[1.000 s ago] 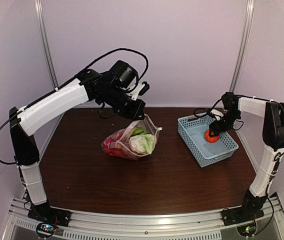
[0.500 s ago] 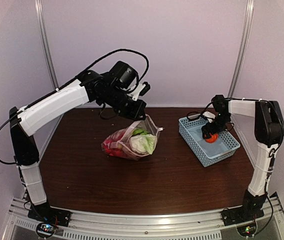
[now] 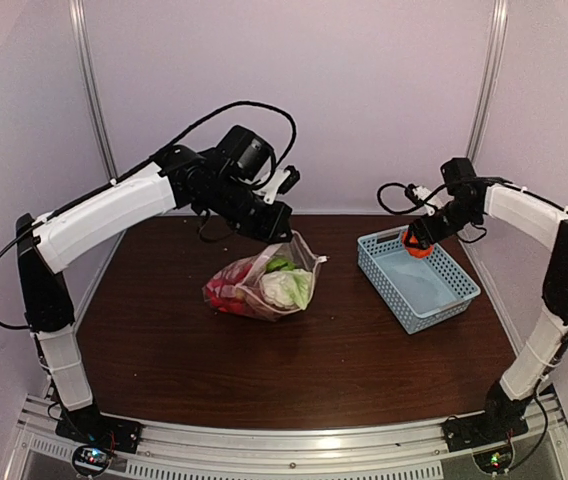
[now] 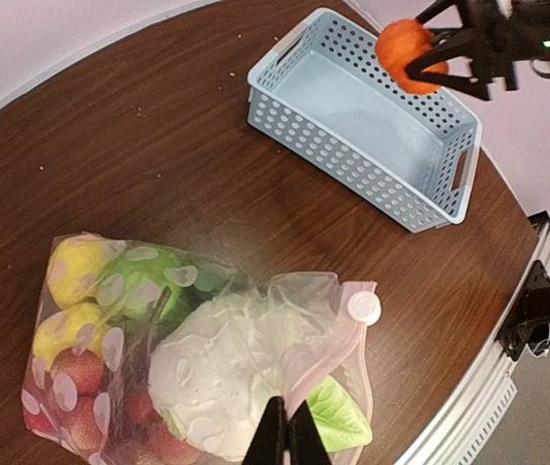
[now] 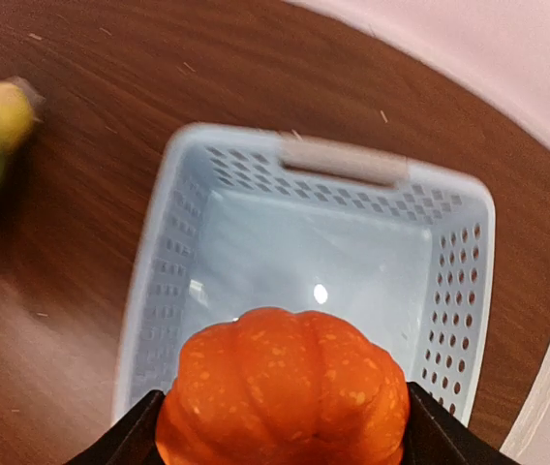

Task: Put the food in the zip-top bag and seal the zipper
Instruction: Pick up the fake vegetable from the bin, then place the fake vegetable in the zipper food storage bag.

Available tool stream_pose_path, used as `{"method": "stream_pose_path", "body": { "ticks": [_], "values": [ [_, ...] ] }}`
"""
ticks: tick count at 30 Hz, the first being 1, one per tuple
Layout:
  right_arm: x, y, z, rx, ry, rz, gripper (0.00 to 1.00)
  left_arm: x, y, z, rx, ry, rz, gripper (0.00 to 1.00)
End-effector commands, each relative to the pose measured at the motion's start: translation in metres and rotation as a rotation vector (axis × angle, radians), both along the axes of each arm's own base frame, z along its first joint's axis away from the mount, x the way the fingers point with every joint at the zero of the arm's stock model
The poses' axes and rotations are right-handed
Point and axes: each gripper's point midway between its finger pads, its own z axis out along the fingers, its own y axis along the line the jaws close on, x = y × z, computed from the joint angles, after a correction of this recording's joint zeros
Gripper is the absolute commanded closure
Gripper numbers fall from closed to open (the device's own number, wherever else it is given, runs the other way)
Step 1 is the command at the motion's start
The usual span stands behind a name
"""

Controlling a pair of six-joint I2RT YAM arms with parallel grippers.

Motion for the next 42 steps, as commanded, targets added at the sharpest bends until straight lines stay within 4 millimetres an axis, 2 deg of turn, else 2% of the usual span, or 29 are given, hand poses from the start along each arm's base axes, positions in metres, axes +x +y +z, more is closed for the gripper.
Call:
{"method": "stream_pose_path", "body": {
  "ticks": [1,3,6,10,12,18,21,25,38,41,42],
  "values": [
    [-0.064,0.104,0.107,0.368,-0.141,0.374,0.34,0.002,-0.01,0.031,-0.15,-0.029,-0.029,1.0],
    [-0.091,0.139,0.133,0.452,-0.177,0.504,0.33,0.011,-0.006,0.026,-0.139,-0.044,0.012,1.0],
    [-0.128,0.183,0.157,0.512,-0.207,0.683,0.32,0.012,-0.008,0.029,-0.158,-0.024,0.018,1.0],
    [-0.158,0.222,0.172,0.561,-0.25,0.816,0.31,0.008,-0.011,0.037,-0.192,-0.004,0.013,1.0],
    [-0.168,0.236,0.172,0.581,-0.25,0.863,0.31,0.007,-0.012,0.042,-0.21,0.0,0.013,1.0],
    [-0.189,0.272,0.155,0.537,-0.228,0.973,0.3,-0.001,-0.017,0.067,-0.298,0.019,-0.011,1.0],
    [-0.199,0.285,0.139,0.484,-0.224,1.019,0.29,-0.003,-0.015,0.078,-0.338,0.02,-0.014,1.0],
    [-0.194,0.293,0.124,0.427,-0.245,1.012,0.29,-0.008,-0.015,0.089,-0.386,0.034,-0.036,1.0],
    [-0.141,0.296,0.125,0.29,-0.433,0.843,0.31,-0.015,-0.016,0.09,-0.414,0.067,-0.063,1.0],
    [-0.132,0.297,0.115,0.27,-0.455,0.799,0.27,-0.016,-0.015,0.09,-0.42,0.065,-0.062,1.0],
    [-0.129,0.297,0.105,0.257,-0.46,0.792,0.27,-0.016,-0.014,0.092,-0.426,0.061,-0.06,1.0]
  ]
}}
